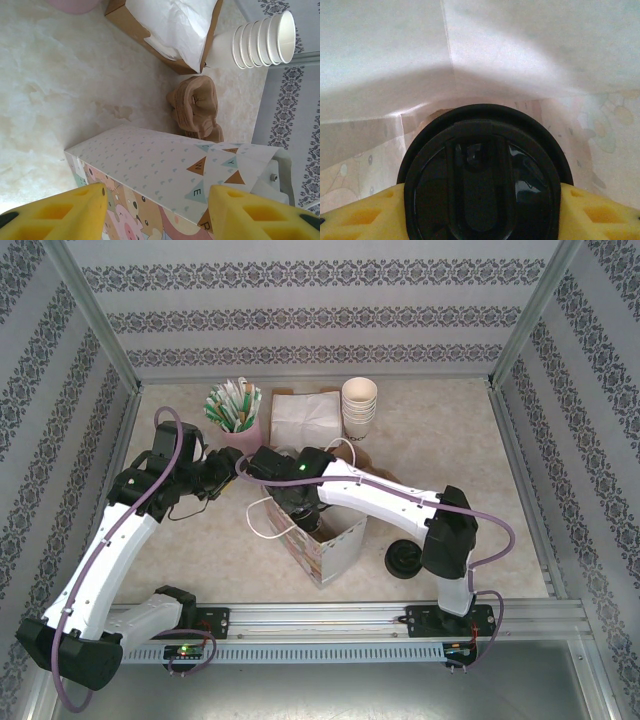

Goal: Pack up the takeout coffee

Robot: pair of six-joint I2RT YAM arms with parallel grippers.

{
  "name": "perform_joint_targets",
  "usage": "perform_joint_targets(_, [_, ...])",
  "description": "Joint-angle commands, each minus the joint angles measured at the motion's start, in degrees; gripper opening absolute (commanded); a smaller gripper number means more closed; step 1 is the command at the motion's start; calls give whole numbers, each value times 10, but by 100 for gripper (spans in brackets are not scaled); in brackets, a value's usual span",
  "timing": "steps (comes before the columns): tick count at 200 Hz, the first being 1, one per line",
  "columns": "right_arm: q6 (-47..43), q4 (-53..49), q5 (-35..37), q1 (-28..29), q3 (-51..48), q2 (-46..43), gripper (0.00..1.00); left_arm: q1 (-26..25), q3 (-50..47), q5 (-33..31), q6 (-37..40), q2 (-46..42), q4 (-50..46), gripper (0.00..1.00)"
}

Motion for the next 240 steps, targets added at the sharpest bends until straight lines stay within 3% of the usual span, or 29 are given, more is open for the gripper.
perform_joint_targets(1, [30,-115,-63,2,-5,40,61,-7,6,-8,-1,-9,-20,56])
perform_joint_targets(71, [45,-144,-23,2,90,15,74,-7,6,-6,3,-9,-21,56])
perform_joint_targets(123, [53,-132,-23,2,92,1,80,-9,7,-8,4,-10,-23,56])
perform_joint_targets(188, [59,-135,-23,3,99,-13,81,-11,4,-10,4,-12,-25,56])
perform_joint_targets(240, [63,-134,-29,4,88,-15,76,-13,-2,-7,4,-12,-20,56])
